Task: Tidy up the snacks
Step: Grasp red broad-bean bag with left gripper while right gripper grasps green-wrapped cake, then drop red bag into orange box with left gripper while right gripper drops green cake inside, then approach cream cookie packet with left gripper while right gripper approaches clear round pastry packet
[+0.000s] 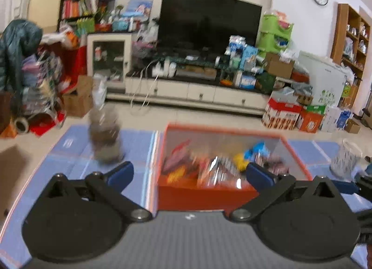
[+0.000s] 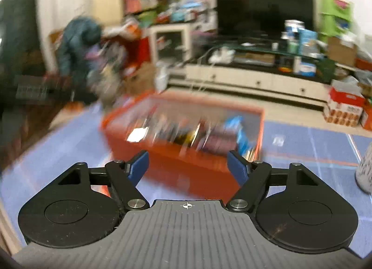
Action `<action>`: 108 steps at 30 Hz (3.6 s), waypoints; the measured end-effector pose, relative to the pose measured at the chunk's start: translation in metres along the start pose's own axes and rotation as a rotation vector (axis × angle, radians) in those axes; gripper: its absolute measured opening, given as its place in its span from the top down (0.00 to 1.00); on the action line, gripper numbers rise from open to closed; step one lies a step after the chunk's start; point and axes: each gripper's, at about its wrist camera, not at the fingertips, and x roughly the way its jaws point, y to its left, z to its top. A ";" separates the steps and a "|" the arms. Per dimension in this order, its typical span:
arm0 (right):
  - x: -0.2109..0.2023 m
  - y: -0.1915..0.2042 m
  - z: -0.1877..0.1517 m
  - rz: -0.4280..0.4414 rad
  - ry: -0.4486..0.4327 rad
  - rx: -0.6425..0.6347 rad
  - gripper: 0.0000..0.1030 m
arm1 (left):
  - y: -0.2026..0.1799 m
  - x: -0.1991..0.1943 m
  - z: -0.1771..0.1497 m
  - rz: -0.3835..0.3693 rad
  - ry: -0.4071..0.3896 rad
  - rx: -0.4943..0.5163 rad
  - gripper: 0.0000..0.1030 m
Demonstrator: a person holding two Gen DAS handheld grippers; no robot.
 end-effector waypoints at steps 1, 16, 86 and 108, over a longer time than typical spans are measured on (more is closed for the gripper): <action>-0.005 0.006 -0.014 0.011 0.009 -0.033 0.37 | 0.004 -0.008 -0.012 0.004 0.016 -0.009 0.01; 0.075 0.046 -0.061 0.246 0.213 -0.243 0.49 | 0.012 0.015 -0.101 -0.034 0.237 0.013 0.01; 0.027 0.018 0.082 -0.051 -0.044 -0.034 0.66 | -0.010 0.040 0.041 0.050 0.032 0.012 0.40; 0.015 0.080 -0.053 0.536 0.240 -0.620 0.54 | 0.036 -0.059 -0.117 0.081 0.238 -0.069 0.09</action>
